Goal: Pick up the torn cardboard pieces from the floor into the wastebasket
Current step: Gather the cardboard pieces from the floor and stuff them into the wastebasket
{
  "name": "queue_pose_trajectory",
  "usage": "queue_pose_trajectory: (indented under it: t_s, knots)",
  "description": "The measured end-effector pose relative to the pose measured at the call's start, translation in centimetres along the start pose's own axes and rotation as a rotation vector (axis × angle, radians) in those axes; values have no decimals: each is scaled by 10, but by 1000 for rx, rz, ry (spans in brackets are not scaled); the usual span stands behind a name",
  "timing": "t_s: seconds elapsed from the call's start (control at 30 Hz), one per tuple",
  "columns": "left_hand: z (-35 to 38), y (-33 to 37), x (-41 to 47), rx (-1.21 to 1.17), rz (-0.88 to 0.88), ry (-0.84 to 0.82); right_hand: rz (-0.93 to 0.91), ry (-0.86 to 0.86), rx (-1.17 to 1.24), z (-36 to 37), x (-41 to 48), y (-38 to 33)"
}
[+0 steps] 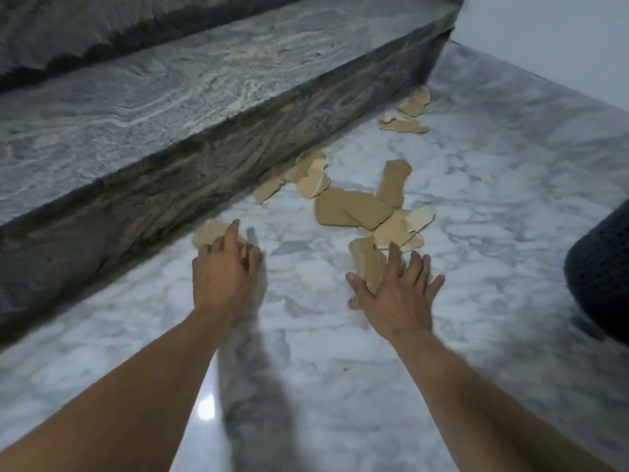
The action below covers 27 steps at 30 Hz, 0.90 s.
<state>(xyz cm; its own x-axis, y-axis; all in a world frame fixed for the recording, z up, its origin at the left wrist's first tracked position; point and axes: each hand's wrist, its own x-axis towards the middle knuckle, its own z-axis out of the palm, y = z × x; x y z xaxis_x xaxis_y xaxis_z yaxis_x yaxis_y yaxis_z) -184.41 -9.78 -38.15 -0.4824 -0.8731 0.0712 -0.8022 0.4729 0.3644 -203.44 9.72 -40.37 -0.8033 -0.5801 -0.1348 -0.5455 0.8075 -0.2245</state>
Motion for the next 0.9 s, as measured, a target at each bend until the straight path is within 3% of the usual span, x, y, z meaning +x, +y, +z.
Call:
queue_pose_trajectory:
  t_s: [0.13, 0.23, 0.33, 0.47, 0.67, 0.8, 0.83, 0.9]
  knots:
    - [22, 24, 41, -43, 160, 32, -82, 3, 66, -9, 44, 3]
    - [38, 50, 85, 88, 272, 71, -127, 19, 64, -16, 81, 8]
    - [50, 79, 127, 77, 374, -41, -135, 3, 25, -20, 118, 16]
    - [71, 98, 151, 104, 284, -252, -145, -45, -21, -22, 165, 11]
    - [87, 118, 128, -76, 334, -49, -239, 121, 244, -17, 188, -4]
    - [63, 128, 111, -297, 205, 139, -169, 230, 565, -31, 194, -14]
    - [56, 130, 102, -283, 159, 130, -127, 251, 569, -37, 205, -16]
    - [51, 133, 73, -226, 77, -57, -76, 171, 432, -52, 231, -23]
